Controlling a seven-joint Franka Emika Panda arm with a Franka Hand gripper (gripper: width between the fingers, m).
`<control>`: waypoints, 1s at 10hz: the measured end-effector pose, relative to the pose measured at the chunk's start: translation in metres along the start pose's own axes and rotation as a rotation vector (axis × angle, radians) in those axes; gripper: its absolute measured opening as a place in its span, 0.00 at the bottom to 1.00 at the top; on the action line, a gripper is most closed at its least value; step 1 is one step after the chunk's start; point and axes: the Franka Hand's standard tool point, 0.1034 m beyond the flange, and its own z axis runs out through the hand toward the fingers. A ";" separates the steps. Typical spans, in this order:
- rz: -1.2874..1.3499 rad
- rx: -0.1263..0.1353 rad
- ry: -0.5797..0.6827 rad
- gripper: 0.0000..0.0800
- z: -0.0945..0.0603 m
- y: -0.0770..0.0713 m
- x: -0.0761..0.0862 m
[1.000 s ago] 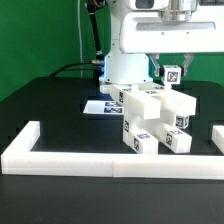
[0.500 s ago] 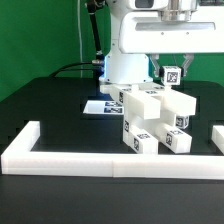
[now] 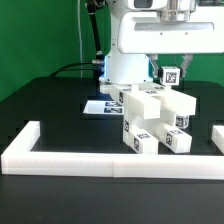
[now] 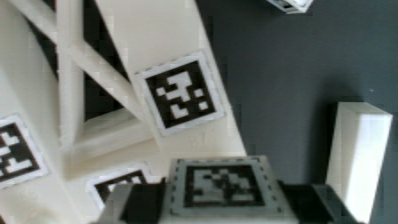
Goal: Assemble chair
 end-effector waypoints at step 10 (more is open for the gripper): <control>-0.001 -0.017 0.017 0.36 0.008 0.003 0.006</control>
Offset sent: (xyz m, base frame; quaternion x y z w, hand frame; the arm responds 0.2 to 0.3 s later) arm 0.0039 0.0000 -0.0067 0.0043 0.0083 -0.0055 0.9999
